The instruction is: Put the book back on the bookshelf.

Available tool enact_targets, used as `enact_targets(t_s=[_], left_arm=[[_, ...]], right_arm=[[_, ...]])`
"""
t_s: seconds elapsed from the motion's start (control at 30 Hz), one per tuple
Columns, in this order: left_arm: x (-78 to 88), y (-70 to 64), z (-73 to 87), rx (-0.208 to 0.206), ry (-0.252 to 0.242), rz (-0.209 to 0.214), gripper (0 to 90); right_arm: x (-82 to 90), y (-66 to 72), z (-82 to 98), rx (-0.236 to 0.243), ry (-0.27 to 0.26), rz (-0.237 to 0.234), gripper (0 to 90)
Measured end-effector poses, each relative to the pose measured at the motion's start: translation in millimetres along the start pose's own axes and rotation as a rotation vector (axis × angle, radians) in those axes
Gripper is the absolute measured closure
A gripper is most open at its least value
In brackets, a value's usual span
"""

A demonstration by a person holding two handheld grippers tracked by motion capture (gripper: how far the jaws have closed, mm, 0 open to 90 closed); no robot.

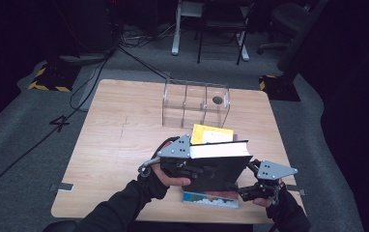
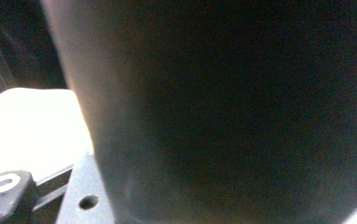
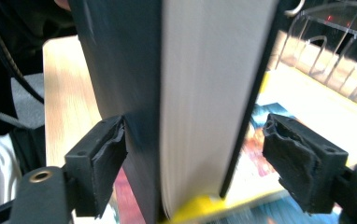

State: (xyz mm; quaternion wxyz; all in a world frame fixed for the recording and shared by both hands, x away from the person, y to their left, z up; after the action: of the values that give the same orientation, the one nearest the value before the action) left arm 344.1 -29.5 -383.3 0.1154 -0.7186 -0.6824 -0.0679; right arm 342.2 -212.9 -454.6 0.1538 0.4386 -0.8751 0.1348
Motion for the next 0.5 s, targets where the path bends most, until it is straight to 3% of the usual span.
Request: enact_targets(t_s=[0.37, 0.43, 0.5], left_arm=[[1.4, -1.9, -0.8, 0.014, -0.026, -0.009, 51.9], [2.2, -2.7, -1.4, 0.016, -0.033, -0.010, 52.1], [3.3, -4.8, -2.2, 0.019, -0.040, -0.012, 52.3]], right_arm=[[6.7, -17.7, 25.2, -0.021, 0.089, -0.074, 21.1], [9.8, -21.5, 27.1, -0.038, 0.081, -0.087, 20.6], [11.9, -28.8, 31.0, -0.055, 0.085, -0.061, 26.9]])
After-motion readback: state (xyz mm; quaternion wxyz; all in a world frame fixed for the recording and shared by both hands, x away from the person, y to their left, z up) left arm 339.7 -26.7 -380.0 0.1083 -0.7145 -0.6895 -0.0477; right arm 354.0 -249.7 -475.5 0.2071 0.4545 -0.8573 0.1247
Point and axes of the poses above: each handheld gripper's, and its own axes: x roughly backward along the jaws, z roughly out of its underside, y roughly to its left, the point moved 7 cm from there along -x, roughly forward along the jaws, and after that the axes turned 10 degrees about z, right-handed, at the moved point
